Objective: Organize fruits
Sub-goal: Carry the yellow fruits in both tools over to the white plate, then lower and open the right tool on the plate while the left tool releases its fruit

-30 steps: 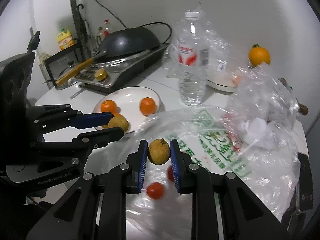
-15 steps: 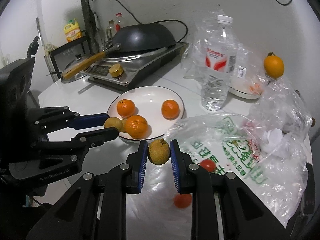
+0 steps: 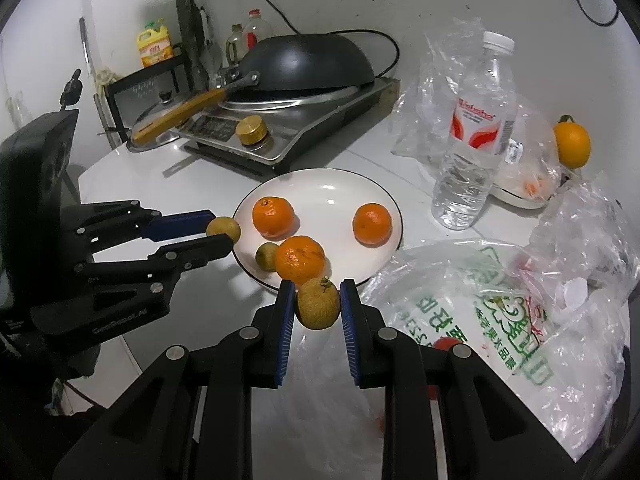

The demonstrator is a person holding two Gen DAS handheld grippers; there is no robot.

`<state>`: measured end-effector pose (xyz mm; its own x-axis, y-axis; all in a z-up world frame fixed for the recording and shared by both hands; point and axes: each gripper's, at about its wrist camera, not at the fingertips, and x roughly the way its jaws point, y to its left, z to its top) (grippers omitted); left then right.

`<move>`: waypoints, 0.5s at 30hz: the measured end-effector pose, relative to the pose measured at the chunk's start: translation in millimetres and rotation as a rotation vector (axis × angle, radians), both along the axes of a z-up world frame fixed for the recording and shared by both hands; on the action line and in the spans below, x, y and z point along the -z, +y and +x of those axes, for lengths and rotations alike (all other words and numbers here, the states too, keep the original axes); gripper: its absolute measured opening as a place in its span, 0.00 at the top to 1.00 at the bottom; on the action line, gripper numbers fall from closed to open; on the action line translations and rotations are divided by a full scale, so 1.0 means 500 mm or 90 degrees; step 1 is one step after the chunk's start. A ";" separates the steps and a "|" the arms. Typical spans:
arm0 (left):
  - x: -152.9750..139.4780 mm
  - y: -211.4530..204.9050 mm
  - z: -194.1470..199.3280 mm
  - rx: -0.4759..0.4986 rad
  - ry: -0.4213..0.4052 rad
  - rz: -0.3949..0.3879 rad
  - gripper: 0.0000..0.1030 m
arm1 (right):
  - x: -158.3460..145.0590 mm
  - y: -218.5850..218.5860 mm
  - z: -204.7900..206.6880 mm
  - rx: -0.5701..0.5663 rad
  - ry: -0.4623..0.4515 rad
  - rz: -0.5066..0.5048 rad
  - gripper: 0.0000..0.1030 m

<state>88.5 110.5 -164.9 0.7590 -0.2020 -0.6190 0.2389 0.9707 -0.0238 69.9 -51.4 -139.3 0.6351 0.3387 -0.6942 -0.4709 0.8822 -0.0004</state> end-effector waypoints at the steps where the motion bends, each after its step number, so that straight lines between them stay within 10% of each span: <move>1: 0.003 0.003 0.004 -0.002 0.001 0.002 0.75 | 0.001 0.003 0.003 -0.002 0.002 -0.002 0.76; 15: 0.040 0.017 0.064 -0.003 0.017 0.013 0.75 | 0.021 0.019 0.051 -0.002 0.023 -0.009 0.76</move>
<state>120.2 118.9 -185.0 0.7434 -0.1853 -0.6427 0.2338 0.9722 -0.0098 95.4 -41.7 -150.0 0.6086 0.3307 -0.7212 -0.4740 0.8805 0.0038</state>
